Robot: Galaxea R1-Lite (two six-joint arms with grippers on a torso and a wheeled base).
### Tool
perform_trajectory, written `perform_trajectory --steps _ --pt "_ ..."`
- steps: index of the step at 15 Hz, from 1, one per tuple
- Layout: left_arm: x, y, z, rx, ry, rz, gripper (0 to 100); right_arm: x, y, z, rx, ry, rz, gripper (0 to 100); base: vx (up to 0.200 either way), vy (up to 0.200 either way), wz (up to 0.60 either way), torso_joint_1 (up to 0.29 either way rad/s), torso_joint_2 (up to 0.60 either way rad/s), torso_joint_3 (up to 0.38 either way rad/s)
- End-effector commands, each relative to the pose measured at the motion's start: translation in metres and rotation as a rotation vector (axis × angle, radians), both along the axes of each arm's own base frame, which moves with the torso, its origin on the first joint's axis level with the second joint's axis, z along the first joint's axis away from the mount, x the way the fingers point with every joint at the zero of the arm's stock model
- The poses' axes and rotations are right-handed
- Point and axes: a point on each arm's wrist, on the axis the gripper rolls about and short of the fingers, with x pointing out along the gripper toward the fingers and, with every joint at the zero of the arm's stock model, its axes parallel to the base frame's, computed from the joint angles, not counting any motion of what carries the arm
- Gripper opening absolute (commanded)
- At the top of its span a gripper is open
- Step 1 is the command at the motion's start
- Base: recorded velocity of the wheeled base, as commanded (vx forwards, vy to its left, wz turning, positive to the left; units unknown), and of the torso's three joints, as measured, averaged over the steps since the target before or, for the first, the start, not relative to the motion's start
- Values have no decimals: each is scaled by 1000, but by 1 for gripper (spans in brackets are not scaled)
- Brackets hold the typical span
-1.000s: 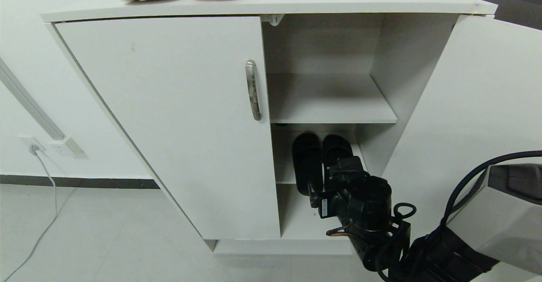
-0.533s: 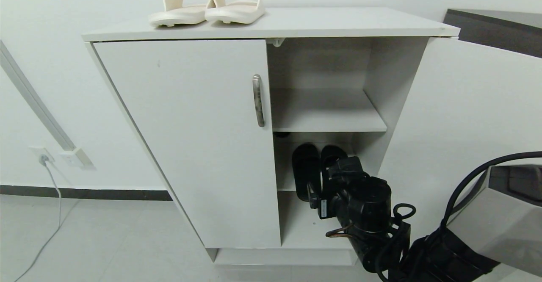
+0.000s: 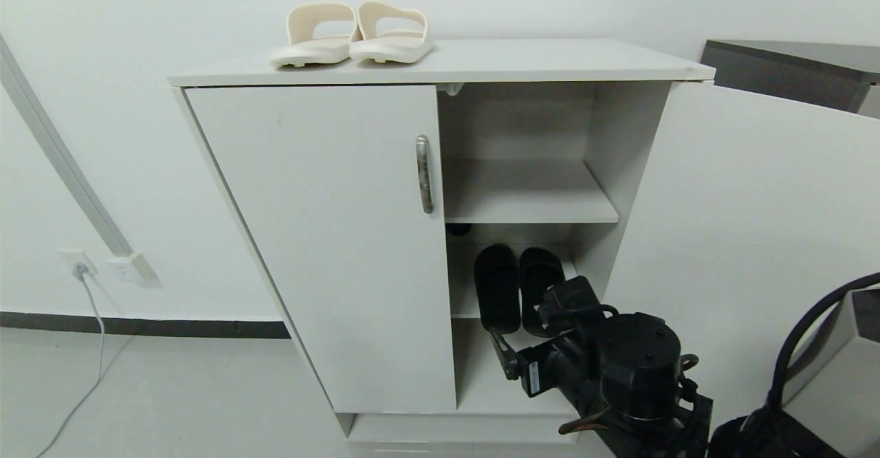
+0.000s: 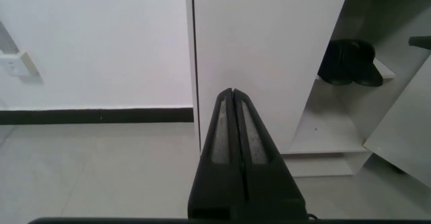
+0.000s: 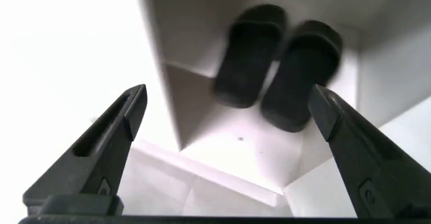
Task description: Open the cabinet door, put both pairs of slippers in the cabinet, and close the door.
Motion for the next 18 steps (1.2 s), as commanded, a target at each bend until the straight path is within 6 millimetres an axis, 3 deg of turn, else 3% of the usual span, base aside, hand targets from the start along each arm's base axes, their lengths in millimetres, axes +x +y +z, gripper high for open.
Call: perform_trajectory --steps 1,11,18 --pt "0 0 0 0 0 0 0 -12 -4 7 5 -11 28 100 0 0 0 0 0 0" --pt "0 0 0 0 0 0 0 -16 -2 6 22 -25 45 100 0 0 0 0 0 0" --pt "0 0 0 0 0 0 0 -18 -2 5 16 -22 50 100 0 200 0 4 2 1"
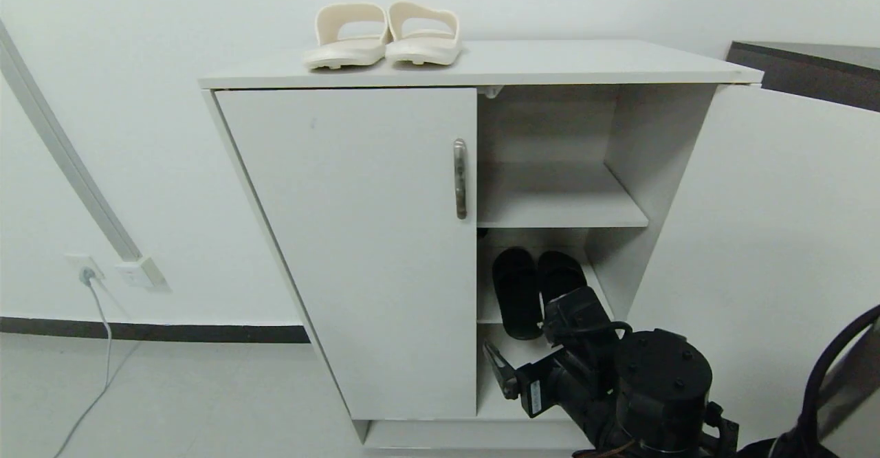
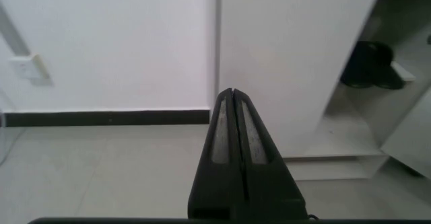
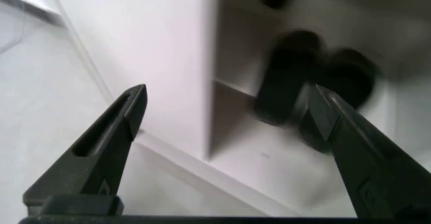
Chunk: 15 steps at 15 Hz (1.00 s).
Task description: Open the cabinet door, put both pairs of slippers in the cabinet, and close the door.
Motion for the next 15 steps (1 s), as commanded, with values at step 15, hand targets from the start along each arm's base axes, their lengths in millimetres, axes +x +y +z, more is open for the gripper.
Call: perform_trajectory --steps 15 --pt "0 0 0 -2 0 -1 0 0 0 -1 0 -1 -1 100 0 147 0 2 3 2"
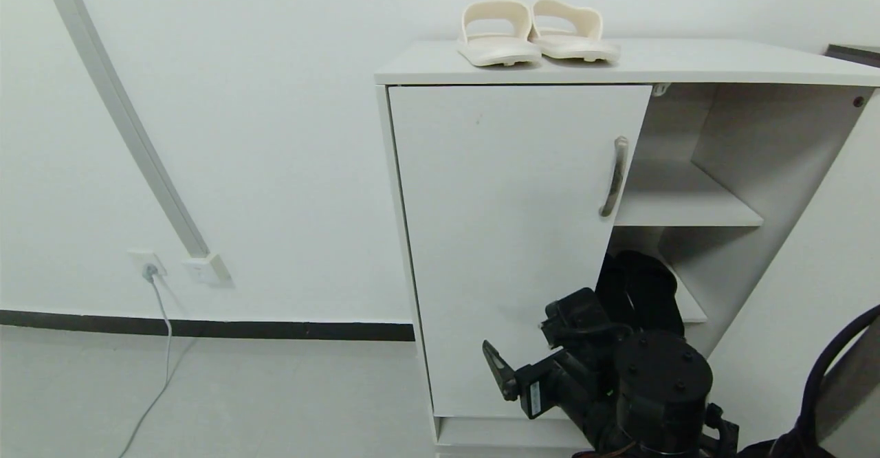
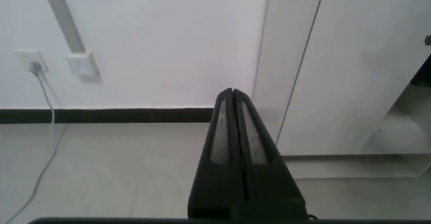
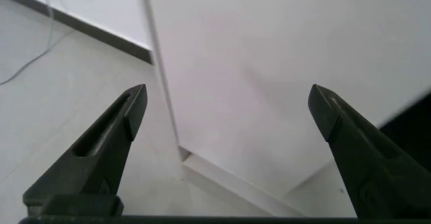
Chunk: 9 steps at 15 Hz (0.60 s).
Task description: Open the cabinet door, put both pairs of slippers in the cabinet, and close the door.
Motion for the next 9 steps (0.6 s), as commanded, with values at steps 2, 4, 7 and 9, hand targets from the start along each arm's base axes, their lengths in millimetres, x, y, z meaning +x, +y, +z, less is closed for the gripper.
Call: perform_trajectory --steps 2,4,7,9 --pt "0 0 0 0 0 -1 0 0 0 -2 -16 -1 2 100 0 0 0 0 0 0" --pt "0 0 0 0 0 1 0 0 -2 -3 -19 1 0 100 0 0 0 0 0 0" --pt "0 0 0 0 0 1 0 -1 -2 -3 -19 3 17 100 0 0 0 0 0 0" --pt "0 0 0 0 0 1 0 0 -2 -3 -13 -1 16 100 0 0 0 0 0 0"
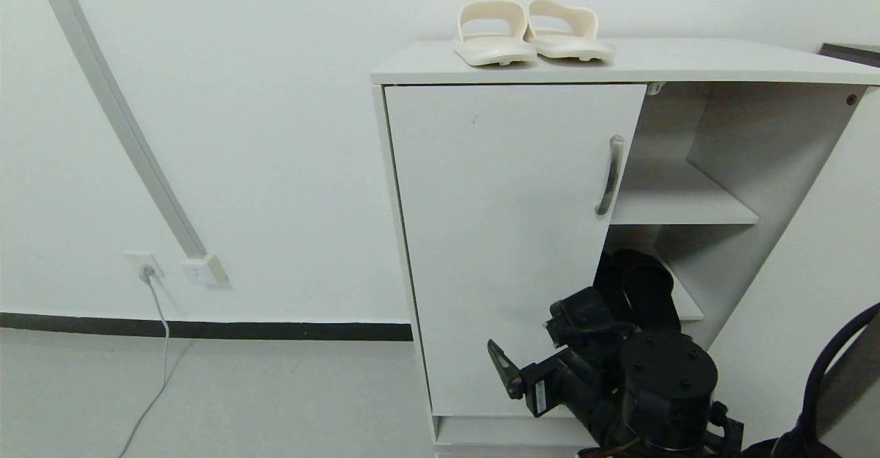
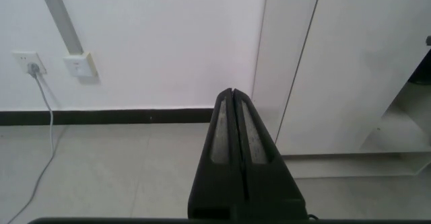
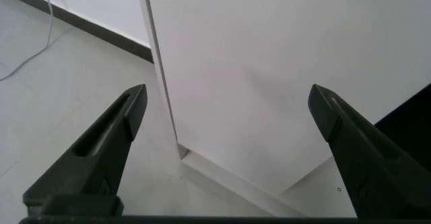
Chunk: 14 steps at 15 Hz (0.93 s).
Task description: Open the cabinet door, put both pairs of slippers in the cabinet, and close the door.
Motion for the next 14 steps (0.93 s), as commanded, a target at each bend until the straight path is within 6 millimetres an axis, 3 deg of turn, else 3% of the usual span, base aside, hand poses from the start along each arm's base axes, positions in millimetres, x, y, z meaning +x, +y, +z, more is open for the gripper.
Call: perform_trajectory --steps 1,9,14 --pt "0 0 0 -1 0 0 0 1 1 -3 -3 2 -1 100 0 0 0 0 0 0" --pt "0 0 0 -3 0 2 0 2 3 -2 35 -28 5 100 0 0 0 0 -9 -11" --pt "0 0 0 -3 -2 2 0 2 3 -2 33 -26 5 100 0 0 0 41 -338 -312"
